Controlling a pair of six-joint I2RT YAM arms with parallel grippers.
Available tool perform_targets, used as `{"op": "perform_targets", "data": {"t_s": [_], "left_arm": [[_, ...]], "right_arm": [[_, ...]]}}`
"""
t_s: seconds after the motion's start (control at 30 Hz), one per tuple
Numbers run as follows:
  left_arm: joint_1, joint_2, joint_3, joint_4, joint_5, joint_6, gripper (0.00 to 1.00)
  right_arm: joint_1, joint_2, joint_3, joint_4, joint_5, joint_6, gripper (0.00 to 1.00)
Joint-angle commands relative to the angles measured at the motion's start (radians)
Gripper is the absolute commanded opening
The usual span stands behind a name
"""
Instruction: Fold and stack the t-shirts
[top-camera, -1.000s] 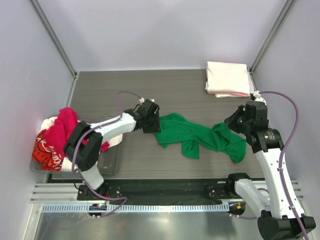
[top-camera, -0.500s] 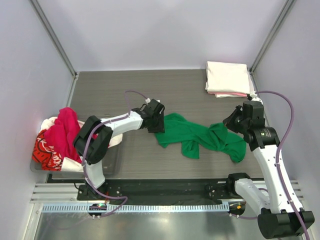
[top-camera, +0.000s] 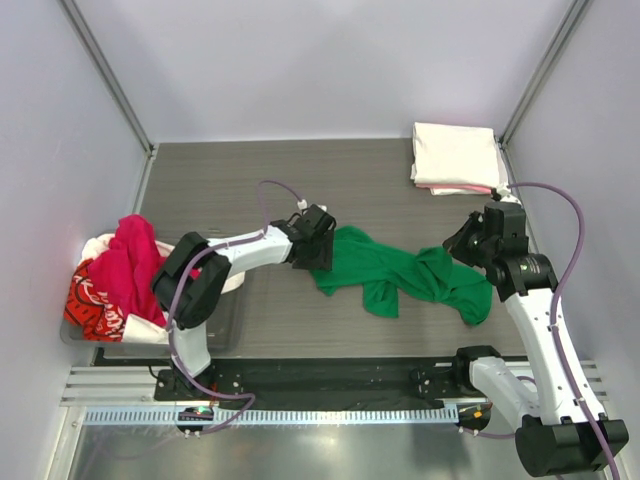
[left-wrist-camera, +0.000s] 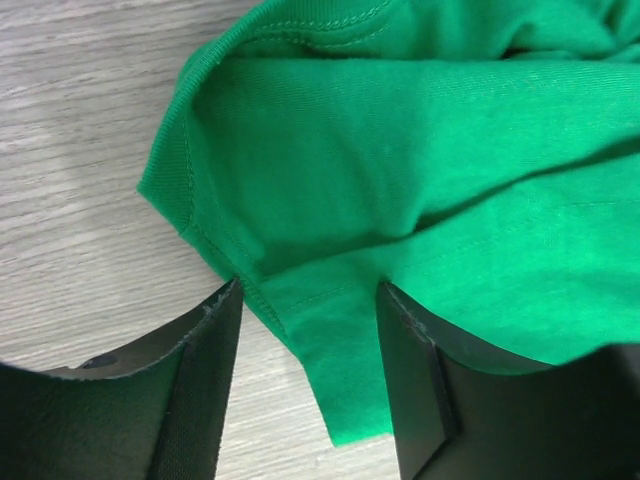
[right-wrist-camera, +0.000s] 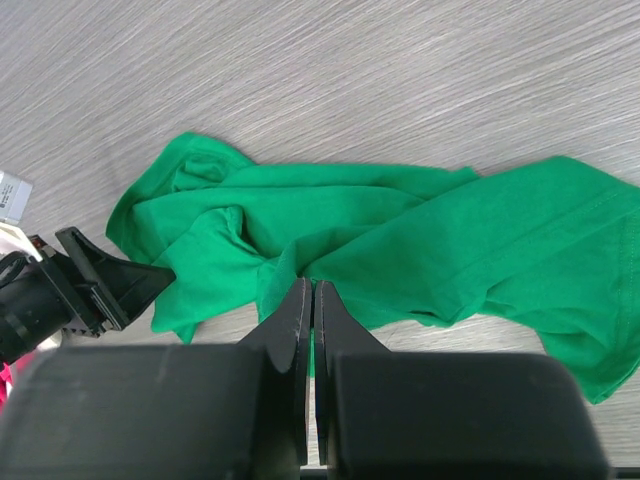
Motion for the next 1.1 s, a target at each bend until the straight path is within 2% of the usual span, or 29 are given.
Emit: {"op": "perform_targets", "data": {"t_s": [0.0, 0.17, 0.33, 0.5, 0.6, 0.63, 0.7, 0.73, 0.8, 0.9, 1.07], "left_arm": [[-0.02, 0.022, 0.01, -0.005, -0.031, 0.018, 0.55], [-0.053, 0.01, 0.036, -0.028, -0.074, 0.003, 0.47], [-0.099, 0.028, 0.084, -0.082, -0.142, 0.0, 0.44], [-0.136, 0.054, 0.141, -0.191, -0.292, -0.015, 0.43], [-0.144, 0.065, 0.161, -0.217, -0.327, -0.026, 0.41], [-0.144, 0.068, 0.165, -0.223, -0.337, -0.029, 0.41], [-0.144, 0.074, 0.167, -0.223, -0.344, -0.017, 0.5], [-0.144, 0.079, 0.171, -0.225, -0.364, -0.008, 0.58], [-0.14, 0.094, 0.191, -0.229, -0.381, 0.021, 0.62], [-0.115, 0.097, 0.207, -0.199, -0.351, 0.044, 0.62], [-0.075, 0.104, 0.196, -0.14, -0.202, 0.054, 0.59]], "right_arm": [[-0.005, -0.01, 0.001, 0.041, -0.015, -0.001, 0.01], [-0.005, -0.007, -0.004, 0.041, -0.023, 0.002, 0.01], [-0.003, -0.007, -0.01, 0.043, -0.032, 0.007, 0.01], [-0.003, -0.01, -0.007, 0.043, -0.034, 0.002, 0.01], [-0.003, -0.008, -0.01, 0.043, -0.034, 0.002, 0.01], [-0.003, -0.008, -0.01, 0.043, -0.037, 0.002, 0.01], [-0.005, -0.005, -0.012, 0.043, -0.041, 0.002, 0.01], [-0.005, -0.002, -0.012, 0.043, -0.044, 0.002, 0.01], [-0.003, -0.002, -0.012, 0.043, -0.047, 0.002, 0.01], [-0.005, -0.002, -0.01, 0.041, -0.049, -0.002, 0.01], [-0.005, -0.001, -0.01, 0.038, -0.037, -0.013, 0.01]]}}
